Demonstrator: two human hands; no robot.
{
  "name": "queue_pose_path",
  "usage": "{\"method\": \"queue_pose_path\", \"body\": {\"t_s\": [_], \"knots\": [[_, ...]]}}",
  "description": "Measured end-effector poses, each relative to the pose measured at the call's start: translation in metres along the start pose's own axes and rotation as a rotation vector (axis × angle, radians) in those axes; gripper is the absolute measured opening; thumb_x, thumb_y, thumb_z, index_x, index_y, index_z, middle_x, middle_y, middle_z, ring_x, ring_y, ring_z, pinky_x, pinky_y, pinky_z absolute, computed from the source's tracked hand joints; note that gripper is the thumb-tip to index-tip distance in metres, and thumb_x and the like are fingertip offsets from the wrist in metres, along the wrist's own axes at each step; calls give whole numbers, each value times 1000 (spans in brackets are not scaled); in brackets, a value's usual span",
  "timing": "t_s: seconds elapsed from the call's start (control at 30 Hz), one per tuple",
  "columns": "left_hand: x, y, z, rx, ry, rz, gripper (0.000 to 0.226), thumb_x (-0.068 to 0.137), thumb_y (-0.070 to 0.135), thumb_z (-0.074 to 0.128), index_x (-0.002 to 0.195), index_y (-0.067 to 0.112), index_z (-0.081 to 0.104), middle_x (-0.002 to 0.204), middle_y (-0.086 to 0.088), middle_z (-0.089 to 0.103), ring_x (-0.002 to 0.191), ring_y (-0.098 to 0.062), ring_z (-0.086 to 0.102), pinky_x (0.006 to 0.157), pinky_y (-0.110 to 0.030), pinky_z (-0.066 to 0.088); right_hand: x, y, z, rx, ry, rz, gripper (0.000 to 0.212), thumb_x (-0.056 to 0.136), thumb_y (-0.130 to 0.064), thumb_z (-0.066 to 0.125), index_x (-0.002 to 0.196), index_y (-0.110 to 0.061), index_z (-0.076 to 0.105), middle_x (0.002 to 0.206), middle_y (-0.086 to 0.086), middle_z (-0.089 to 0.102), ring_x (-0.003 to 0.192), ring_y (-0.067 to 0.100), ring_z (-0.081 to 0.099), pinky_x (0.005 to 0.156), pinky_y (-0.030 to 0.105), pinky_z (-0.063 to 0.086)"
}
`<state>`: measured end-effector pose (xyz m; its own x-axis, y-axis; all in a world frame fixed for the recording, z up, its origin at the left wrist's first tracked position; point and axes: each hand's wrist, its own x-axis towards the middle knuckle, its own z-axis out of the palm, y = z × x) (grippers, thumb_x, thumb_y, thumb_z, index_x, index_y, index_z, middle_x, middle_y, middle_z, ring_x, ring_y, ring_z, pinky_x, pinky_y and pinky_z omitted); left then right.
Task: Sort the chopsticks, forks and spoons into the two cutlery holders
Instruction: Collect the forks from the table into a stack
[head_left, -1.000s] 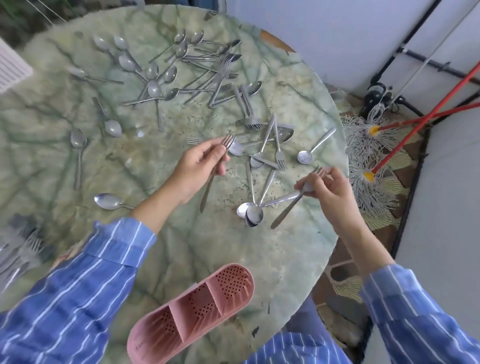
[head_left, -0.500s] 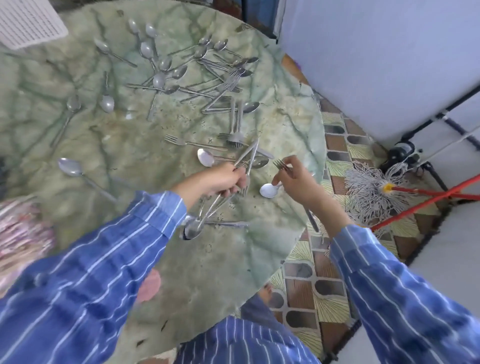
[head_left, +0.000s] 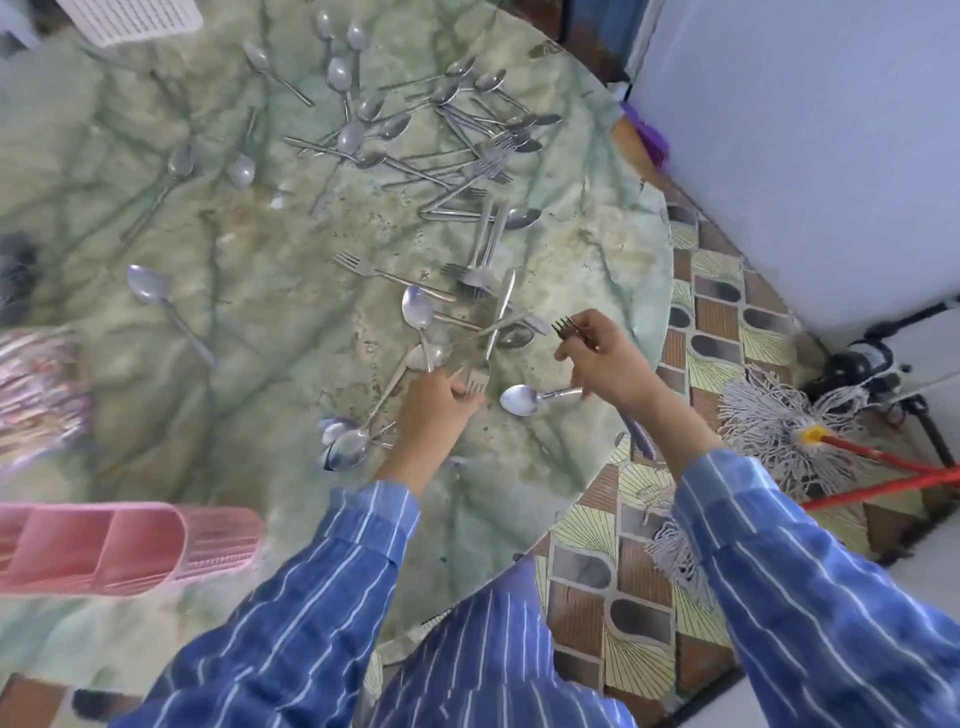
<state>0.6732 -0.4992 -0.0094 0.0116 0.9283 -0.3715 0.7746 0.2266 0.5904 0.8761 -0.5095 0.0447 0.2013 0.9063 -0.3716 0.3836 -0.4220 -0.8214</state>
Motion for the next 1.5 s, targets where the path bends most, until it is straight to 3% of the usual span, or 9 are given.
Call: {"method": "queue_pose_path", "body": {"t_s": [0.2, 0.5, 0.63, 0.8, 0.9, 1.1, 1.23, 1.33, 1.5], "knots": [[-2, 6, 15, -24, 119, -96, 20, 79, 34, 66, 87, 18, 59, 88, -2, 60, 78, -24, 60, 63, -31, 44, 41, -21, -9, -108, -41, -125, 11, 91, -11, 46, 98, -17, 53, 81, 3, 62, 58, 10, 45, 50, 15, 36], [8, 17, 16, -111, 124, -193, 11, 81, 22, 63, 75, 15, 57, 77, 0, 60, 77, -24, 59, 66, -30, 43, 142, -62, 0, -512, -223, -339, 27, 95, -29, 50, 107, -12, 68, 101, 3, 67, 98, 24, 61, 88, 36, 48], [18, 14, -1, -125, 131, -127, 19, 79, 27, 71, 79, 22, 52, 70, 8, 58, 70, -18, 59, 68, -32, 47, 175, -80, 10, -766, -317, -392, 34, 98, -42, 44, 114, -21, 66, 105, 1, 62, 100, 25, 59, 85, 37, 47], [31, 14, -3, -106, 118, -122, 39, 71, 37, 81, 100, 24, 58, 70, 13, 45, 67, -9, 48, 62, -26, 37, 186, -84, 34, -989, -393, -390, 26, 93, -36, 53, 106, -15, 61, 112, 7, 64, 110, 28, 57, 81, 34, 43], [35, 13, 0, -56, 149, -98, 41, 72, 38, 80, 104, 21, 60, 80, 13, 44, 76, -13, 52, 66, -26, 38, 187, -77, 40, -935, -435, -387, 39, 89, -43, 59, 119, -18, 56, 117, 6, 64, 110, 27, 57, 85, 36, 46], [32, 10, 8, 132, 135, -22, 37, 86, 49, 60, 118, 31, 62, 115, 10, 51, 97, -11, 58, 76, -32, 52, 185, -65, 44, -907, -409, -451, 33, 88, -42, 59, 111, -19, 63, 105, 0, 67, 100, 23, 61, 74, 32, 45], [20, 10, 12, 49, 322, 43, 35, 81, 48, 47, 95, 26, 71, 100, 13, 51, 69, -11, 62, 50, -24, 46, 184, -63, 36, -752, -402, -434, 19, 89, -36, 57, 98, -21, 63, 90, -4, 64, 87, 20, 59, 69, 31, 44], [16, 9, 8, -28, 417, 8, 30, 80, 42, 50, 89, 22, 71, 102, 13, 49, 66, -13, 62, 52, -29, 51, 191, -63, 26, -607, -318, -436, 21, 93, -32, 52, 96, -15, 64, 86, 1, 66, 80, 23, 60, 66, 31, 45], [12, 21, -20, -336, 597, -84, 27, 85, 35, 55, 90, 10, 64, 82, 5, 59, 71, -3, 54, 67, -14, 40, 202, -86, 1, -197, -359, -407, 24, 95, -37, 58, 78, -20, 53, 62, -5, 52, 53, 5, 47, 53, 14, 37]]}}
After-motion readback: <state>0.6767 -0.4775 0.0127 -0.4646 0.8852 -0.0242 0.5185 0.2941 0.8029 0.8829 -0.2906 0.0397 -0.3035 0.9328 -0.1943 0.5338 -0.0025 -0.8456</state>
